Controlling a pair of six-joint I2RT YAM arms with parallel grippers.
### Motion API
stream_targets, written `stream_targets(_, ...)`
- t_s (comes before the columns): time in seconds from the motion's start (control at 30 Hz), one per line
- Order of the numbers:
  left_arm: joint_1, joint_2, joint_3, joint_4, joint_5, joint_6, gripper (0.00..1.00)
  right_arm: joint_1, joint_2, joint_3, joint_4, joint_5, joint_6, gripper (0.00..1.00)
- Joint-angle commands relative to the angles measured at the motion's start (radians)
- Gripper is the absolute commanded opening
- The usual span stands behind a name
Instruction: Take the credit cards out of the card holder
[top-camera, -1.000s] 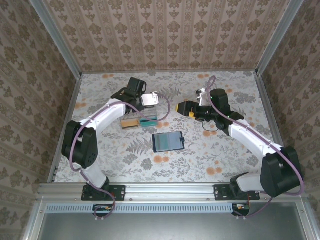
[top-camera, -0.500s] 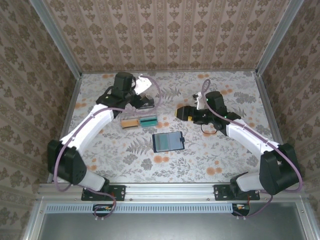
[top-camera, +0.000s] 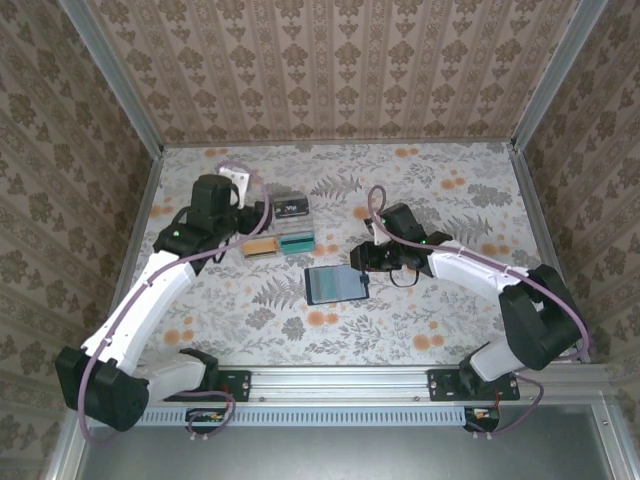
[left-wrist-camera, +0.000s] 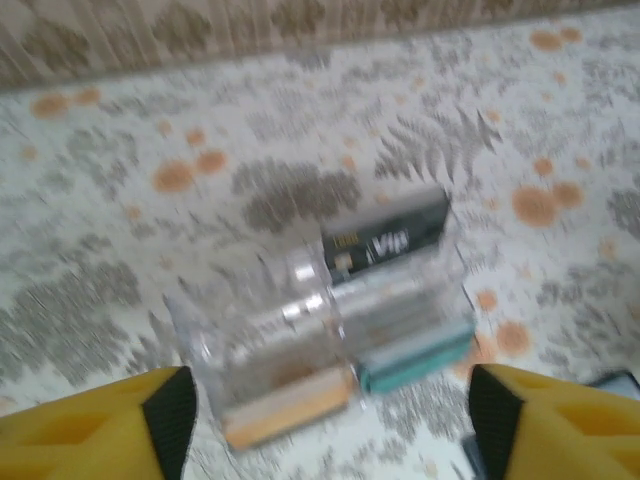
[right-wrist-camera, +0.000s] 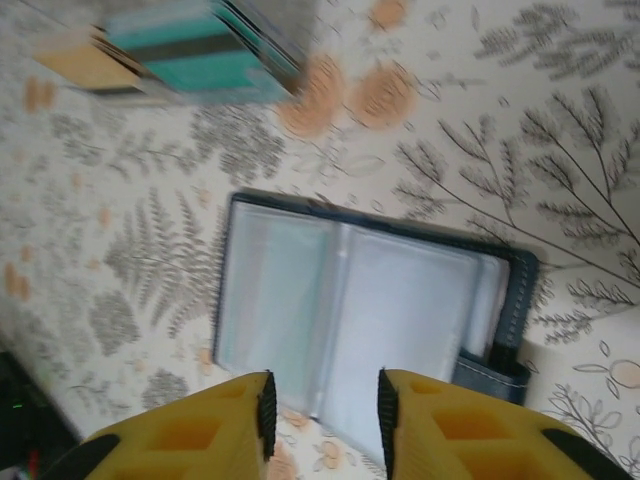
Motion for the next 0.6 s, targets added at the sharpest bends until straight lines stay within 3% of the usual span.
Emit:
stream_targets(0.0,-0.004,-0.017,-0.085,-0.065,0.131,-0.279,0.66,0.021,0.039,-0.023,-0.04,0.083,-0.017,0.32)
stream_targets(0.1,-0.044,-0.014,-0.182,0.002,0.231,-0.393,0.54,0.048,0.062,-0.034,-0.049,0.128,-0.013,0.32)
stream_targets(0.23,-0.146,0.003,-0.293,0.096,0.214,-0.546,0.5,0.077,0.089,-0.056,-0.054,0.186,0.005,0.32)
stream_targets(0.37,-0.196,0.052,-0.399,0.279,0.298,-0.687,0.43,0.105,0.109,-0.081,-0.036,0.207,0.036,0.29)
stream_targets(0.57,-0.265,0.146,-0.424,0.372,0.312,-0.728,0.32,0.151,0.119,-0.097,-0.01,0.228,0.087,0.21)
